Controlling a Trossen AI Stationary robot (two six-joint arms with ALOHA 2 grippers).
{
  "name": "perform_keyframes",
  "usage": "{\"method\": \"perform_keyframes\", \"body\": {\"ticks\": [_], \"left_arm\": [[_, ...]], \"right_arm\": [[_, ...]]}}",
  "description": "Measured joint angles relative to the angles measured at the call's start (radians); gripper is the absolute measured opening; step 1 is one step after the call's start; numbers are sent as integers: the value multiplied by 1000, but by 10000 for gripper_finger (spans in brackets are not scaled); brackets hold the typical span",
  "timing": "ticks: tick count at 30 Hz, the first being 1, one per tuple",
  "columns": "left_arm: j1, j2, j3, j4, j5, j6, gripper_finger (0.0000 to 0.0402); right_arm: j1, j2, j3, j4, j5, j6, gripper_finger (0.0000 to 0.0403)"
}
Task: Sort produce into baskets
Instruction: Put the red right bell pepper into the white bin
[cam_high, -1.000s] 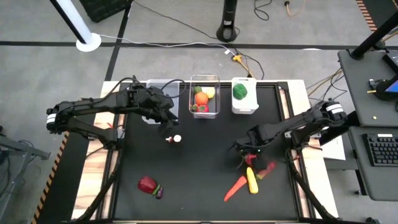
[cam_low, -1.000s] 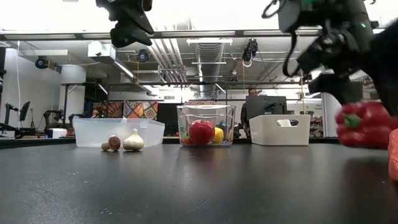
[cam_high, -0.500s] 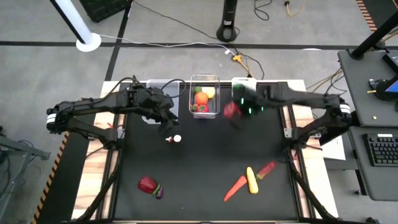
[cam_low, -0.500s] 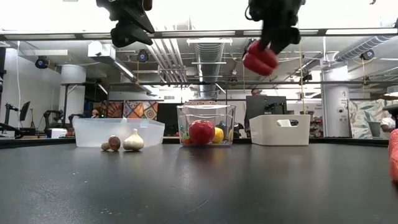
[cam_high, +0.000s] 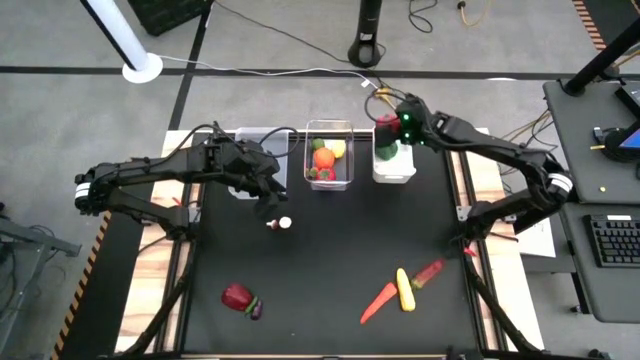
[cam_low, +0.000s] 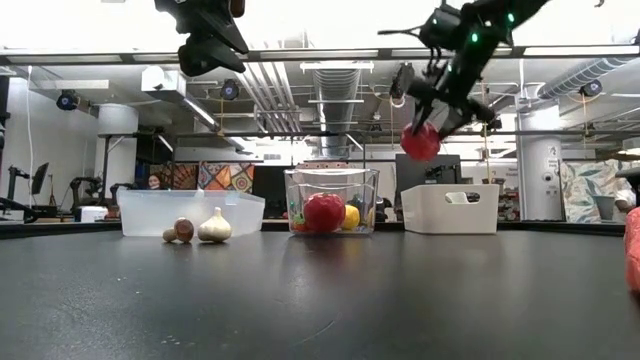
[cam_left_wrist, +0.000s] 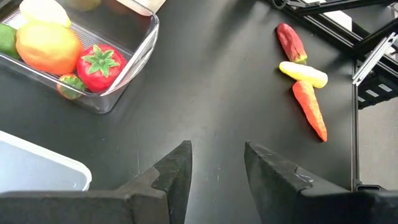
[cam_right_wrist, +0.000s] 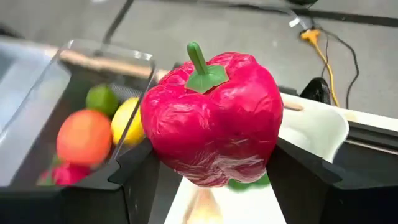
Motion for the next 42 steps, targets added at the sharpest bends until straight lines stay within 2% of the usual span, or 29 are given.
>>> {"method": "perform_keyframes", "body": {"ticks": [6, 10, 12, 26, 36, 42], "left_arm": [[0, 0, 0, 0, 0, -5, 131], [0, 0, 0, 0, 0, -7, 131], [0, 0, 0, 0, 0, -8, 131], [0, 0, 0, 0, -2, -18, 131], [0, 0, 0, 0, -26, -18, 131], [0, 0, 0, 1, -26, -18, 131]], "right_arm": [[-6, -9, -159, 253, 148, 51, 249], [-6, -9, -200, 262, 266, 113, 249], [-7, -10, -218, 266, 288, 158, 249], [-30, -4, -297, 273, 334, 272, 249], [-49, -3, -301, 329, 313, 308, 249], [-49, 50, -302, 346, 287, 284, 252]]}}
